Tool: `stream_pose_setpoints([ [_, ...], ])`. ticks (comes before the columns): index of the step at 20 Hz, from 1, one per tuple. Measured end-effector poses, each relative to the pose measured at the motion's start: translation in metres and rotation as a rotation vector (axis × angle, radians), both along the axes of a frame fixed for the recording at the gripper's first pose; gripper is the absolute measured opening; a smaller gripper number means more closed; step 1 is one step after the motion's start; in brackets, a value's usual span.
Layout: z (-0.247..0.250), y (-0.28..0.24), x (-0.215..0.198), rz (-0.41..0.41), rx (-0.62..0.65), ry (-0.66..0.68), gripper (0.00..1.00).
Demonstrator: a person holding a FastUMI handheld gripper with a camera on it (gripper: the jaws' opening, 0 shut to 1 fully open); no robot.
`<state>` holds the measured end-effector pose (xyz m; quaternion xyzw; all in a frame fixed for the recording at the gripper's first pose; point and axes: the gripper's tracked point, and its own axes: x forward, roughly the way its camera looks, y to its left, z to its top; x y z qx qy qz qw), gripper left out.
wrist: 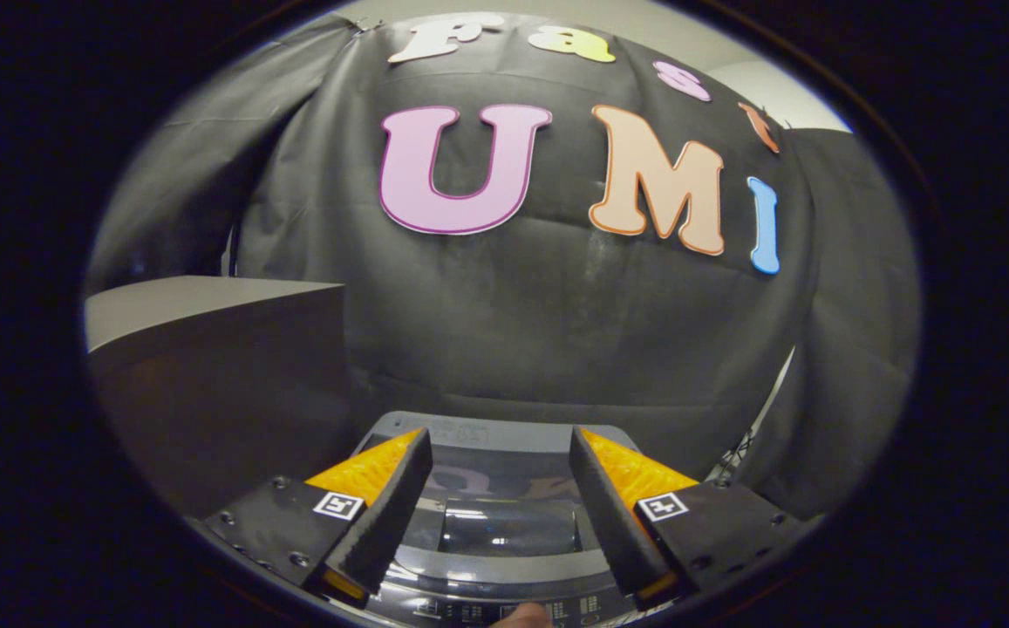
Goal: Put the clothes into the washing machine and then close the washing machine lid.
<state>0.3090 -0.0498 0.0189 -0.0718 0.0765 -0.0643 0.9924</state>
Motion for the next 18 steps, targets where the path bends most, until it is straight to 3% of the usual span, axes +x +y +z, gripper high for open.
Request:
stream_pose_setpoints([
  [7, 0.016, -0.001, -0.049, -0.048, -0.01, -0.036, 0.98],
  [13, 0.04, 0.011, -0.089, -0.026, 0.021, -0.062, 0.98],
  [18, 0.047, 0.01, -0.123, -0.03, -0.075, -0.044, 0.98],
])
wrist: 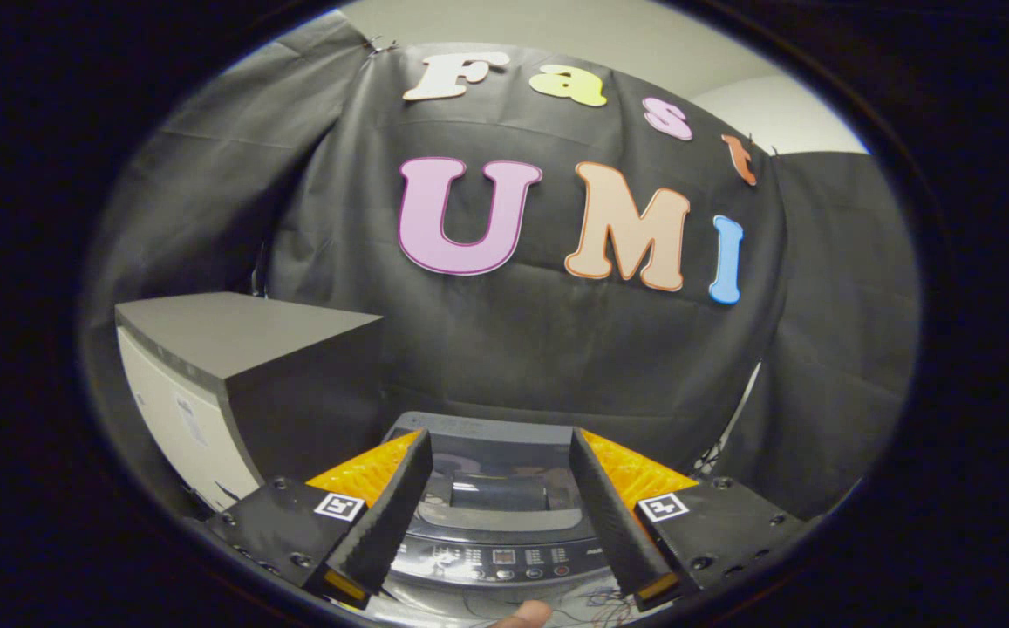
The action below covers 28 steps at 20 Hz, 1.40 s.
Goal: Put the clothes into the washing machine and then close the washing machine lid.
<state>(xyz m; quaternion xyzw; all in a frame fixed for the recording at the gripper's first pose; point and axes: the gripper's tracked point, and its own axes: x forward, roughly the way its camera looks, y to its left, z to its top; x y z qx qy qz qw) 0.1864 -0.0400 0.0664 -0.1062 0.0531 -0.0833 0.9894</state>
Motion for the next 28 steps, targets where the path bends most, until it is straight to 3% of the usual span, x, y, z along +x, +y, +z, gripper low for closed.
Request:
stream_pose_setpoints([
  [13, 0.041, -0.02, -0.038, -0.027, 0.044, -0.081, 0.98],
  [28, 0.031, -0.021, -0.04, -0.038, 0.064, -0.085, 0.98],
])
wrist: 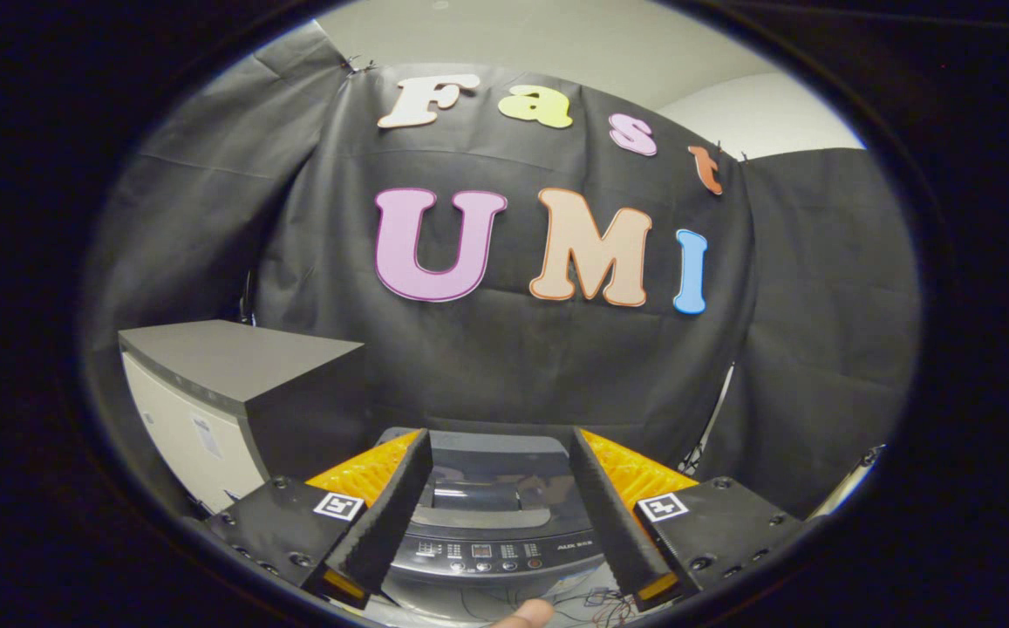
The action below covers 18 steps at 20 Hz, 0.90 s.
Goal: Put the clothes into the washing machine and then close the washing machine lid.
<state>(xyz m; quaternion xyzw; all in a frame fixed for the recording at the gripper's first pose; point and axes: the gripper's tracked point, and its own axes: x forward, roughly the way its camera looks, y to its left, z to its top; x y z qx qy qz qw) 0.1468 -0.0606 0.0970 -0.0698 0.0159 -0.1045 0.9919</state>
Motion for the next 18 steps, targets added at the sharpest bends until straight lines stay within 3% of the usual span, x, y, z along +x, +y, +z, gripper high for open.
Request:
stream_pose_setpoints([
  [18, -0.018, 0.024, -0.015, 0.055, 0.042, -0.008, 0.98],
])
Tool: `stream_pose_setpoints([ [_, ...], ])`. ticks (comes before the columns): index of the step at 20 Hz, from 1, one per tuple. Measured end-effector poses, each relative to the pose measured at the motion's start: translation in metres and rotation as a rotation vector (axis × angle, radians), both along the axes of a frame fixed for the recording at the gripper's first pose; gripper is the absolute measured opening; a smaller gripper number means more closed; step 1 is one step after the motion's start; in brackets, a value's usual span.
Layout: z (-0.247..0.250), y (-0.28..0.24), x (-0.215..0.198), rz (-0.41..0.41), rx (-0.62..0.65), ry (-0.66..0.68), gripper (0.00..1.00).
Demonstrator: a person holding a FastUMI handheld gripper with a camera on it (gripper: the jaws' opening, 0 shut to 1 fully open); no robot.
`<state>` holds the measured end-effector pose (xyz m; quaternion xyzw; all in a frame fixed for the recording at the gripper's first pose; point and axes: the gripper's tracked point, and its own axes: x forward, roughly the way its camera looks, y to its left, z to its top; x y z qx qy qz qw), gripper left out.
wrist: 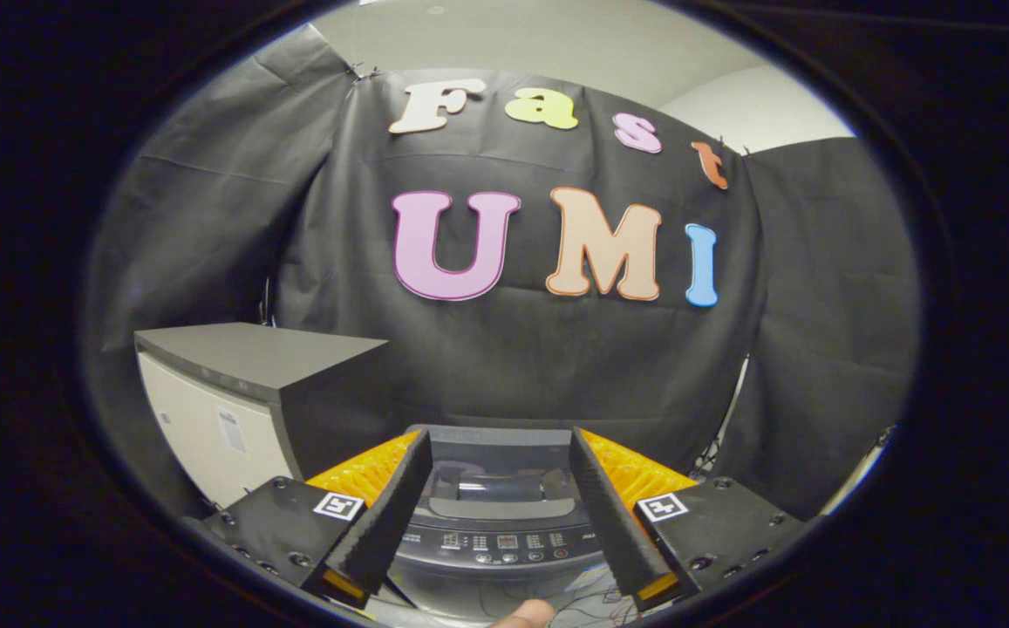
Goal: Put the clothes into the washing machine and then close the washing machine lid.
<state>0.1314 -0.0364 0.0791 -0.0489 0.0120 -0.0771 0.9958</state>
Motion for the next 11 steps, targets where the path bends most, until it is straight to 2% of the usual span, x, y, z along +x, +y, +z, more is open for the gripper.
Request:
stream_pose_setpoints([
  [11, -0.015, -0.003, -0.006, 0.004, 0.026, -0.011, 0.98],
])
